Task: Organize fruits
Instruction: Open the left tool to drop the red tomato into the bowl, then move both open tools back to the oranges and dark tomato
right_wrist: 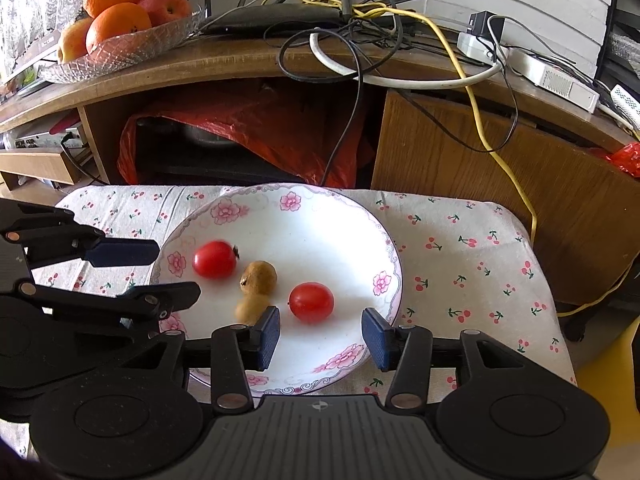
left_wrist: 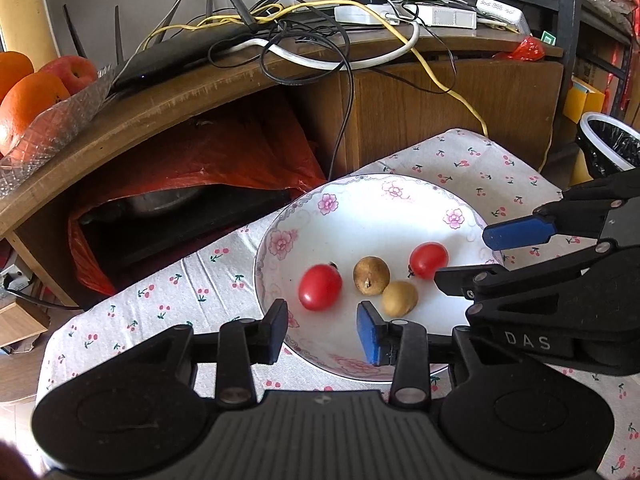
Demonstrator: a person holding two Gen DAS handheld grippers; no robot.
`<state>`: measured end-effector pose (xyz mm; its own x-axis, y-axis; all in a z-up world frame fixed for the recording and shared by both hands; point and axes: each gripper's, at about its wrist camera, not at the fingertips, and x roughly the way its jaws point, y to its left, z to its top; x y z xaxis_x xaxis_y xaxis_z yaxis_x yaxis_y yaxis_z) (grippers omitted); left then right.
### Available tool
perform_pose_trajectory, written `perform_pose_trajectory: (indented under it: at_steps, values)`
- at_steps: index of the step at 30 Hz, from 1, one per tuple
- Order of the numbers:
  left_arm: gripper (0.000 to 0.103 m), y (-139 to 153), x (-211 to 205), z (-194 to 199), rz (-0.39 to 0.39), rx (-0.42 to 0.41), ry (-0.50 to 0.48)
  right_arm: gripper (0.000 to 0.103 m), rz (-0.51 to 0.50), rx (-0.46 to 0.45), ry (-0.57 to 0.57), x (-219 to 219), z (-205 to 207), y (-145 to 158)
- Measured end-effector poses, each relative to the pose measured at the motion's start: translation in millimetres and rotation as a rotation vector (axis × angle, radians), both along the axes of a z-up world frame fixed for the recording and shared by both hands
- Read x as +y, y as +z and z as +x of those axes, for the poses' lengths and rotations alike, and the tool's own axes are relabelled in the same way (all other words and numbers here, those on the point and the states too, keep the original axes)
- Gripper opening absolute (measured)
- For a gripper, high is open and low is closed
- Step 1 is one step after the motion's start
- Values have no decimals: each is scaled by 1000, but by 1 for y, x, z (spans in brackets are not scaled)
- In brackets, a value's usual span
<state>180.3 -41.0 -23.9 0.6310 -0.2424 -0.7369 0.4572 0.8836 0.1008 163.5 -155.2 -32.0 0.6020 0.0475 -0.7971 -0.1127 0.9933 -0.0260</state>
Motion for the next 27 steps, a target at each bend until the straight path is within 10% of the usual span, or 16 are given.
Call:
perform_pose_trajectory:
  at_steps: [27]
  values:
    - [53,22,18,-34,-39,-29,-41,47,-14,1,55,14,-47,23]
